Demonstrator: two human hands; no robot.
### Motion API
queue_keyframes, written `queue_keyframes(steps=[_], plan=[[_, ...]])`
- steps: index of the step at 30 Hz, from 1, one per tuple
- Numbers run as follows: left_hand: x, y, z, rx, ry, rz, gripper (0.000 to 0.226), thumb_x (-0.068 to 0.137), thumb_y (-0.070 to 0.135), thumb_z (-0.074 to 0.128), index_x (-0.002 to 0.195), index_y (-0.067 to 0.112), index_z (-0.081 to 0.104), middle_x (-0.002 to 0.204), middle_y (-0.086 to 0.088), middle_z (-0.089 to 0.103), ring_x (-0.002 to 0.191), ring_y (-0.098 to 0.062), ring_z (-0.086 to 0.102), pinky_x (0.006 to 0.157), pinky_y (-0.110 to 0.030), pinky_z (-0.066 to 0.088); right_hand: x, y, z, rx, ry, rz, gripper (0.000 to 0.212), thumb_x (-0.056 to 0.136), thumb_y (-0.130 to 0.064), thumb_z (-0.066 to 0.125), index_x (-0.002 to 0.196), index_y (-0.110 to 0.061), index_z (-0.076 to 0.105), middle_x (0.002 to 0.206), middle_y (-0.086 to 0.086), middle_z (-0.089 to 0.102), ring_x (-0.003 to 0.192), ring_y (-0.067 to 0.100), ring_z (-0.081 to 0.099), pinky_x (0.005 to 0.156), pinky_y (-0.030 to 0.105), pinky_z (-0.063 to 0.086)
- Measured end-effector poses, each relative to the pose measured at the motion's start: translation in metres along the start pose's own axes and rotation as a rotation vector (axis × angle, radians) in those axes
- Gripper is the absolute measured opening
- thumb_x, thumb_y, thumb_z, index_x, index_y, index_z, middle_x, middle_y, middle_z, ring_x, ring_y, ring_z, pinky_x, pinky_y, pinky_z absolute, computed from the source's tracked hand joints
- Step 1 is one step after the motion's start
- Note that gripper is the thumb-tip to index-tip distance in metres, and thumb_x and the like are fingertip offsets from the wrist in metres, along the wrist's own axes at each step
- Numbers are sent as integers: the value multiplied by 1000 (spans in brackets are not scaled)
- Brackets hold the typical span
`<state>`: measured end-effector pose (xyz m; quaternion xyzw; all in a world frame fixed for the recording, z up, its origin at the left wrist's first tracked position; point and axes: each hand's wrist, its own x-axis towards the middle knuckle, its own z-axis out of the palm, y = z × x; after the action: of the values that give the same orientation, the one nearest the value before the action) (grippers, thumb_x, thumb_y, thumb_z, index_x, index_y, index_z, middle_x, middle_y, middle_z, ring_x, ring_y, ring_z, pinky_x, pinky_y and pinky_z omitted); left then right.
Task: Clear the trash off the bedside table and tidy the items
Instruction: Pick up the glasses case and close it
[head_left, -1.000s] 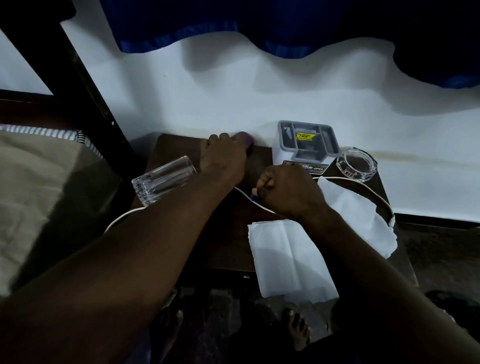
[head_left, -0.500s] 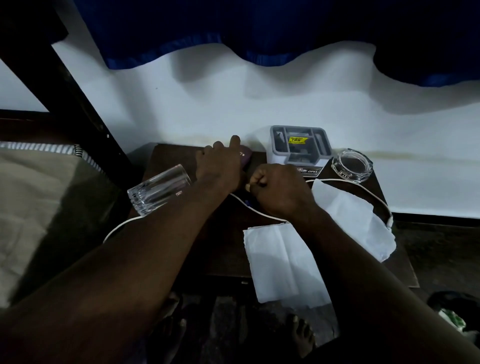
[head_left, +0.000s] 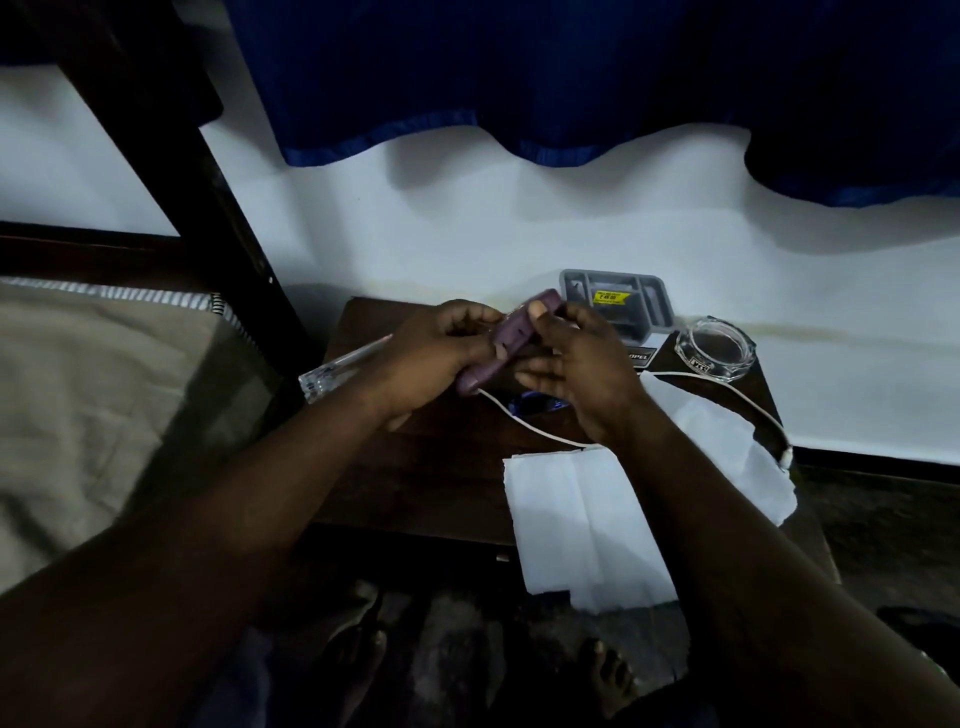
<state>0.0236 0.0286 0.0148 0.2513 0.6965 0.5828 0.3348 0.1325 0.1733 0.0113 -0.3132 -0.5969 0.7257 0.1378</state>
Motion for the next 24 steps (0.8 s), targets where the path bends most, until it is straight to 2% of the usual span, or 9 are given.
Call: queue_keyframes(steps=[3, 5, 7, 10, 12, 14, 18, 21, 24], plan=[[-23, 1, 0, -143, -21, -12, 29, 91, 5, 68, 118, 16, 73, 110, -7, 77, 88, -12, 71, 70, -31, 59, -14, -5, 5, 145, -81, -13, 33, 99, -32, 66, 126, -16, 57, 102, 6, 78, 87, 24, 78, 71, 32, 62], [-34, -1, 0, -185, 28, -39, 26, 92, 12, 70, 114, 25, 75, 111, 0, 77, 91, -11, 72, 74, -36, 62, -20, -6, 7, 230, -96, -29, 31, 98, -26, 68, 125, -18, 55, 98, 4, 77, 86, 23, 77, 77, 34, 63], [-42, -3, 2, -265, 132, -66, 16, 92, 15, 73, 107, 22, 74, 108, -2, 76, 92, -14, 72, 78, -39, 64, -24, -4, 9, 329, -96, -32, 26, 96, -17, 70, 116, -18, 53, 93, 3, 76, 83, 20, 75, 79, 34, 62], [-46, -3, 7, -507, 206, -140, 9, 90, 15, 75, 96, 16, 69, 97, -4, 74, 86, -17, 70, 73, -30, 63, -28, -2, 9, 481, -104, -13, 31, 94, -7, 69, 116, -13, 49, 98, 9, 73, 88, 23, 74, 77, 33, 62], [-44, -2, 10, -636, 203, -178, 15, 89, 13, 75, 102, 15, 68, 101, -5, 73, 89, -15, 69, 70, -25, 61, -26, 1, 7, 532, -105, 9, 38, 93, -4, 68, 122, -14, 45, 108, 17, 68, 93, 25, 73, 79, 35, 62], [-39, -1, 12, -667, 225, -192, 21, 89, 12, 75, 108, 15, 66, 103, -6, 72, 88, -14, 69, 72, -24, 61, -24, 4, 4, 492, -87, 19, 38, 93, -4, 68, 121, -14, 45, 110, 18, 68, 93, 29, 73, 83, 37, 62], [-21, 8, 14, -647, 229, -215, 23, 90, 20, 75, 111, 14, 66, 99, -7, 72, 83, -15, 68, 74, -25, 59, -17, 2, -8, 249, -54, -21, 24, 93, -7, 67, 112, -18, 55, 97, 4, 76, 98, 34, 75, 86, 40, 58], [-10, 10, 13, -639, 192, -199, 12, 89, 18, 76, 100, 16, 70, 93, -3, 74, 82, -13, 70, 75, -24, 60, -10, -1, -13, 105, -75, -86, 24, 90, -5, 66, 110, -19, 63, 97, -1, 71, 98, 22, 69, 87, 39, 56], [-4, 8, 9, -628, 86, -143, 21, 85, 4, 75, 104, 10, 70, 99, -5, 75, 90, -14, 72, 80, -25, 60, -5, -3, -18, -1, -96, -224, 37, 76, -6, 73, 110, -19, 67, 108, 0, 69, 101, 14, 66, 88, 35, 56]])
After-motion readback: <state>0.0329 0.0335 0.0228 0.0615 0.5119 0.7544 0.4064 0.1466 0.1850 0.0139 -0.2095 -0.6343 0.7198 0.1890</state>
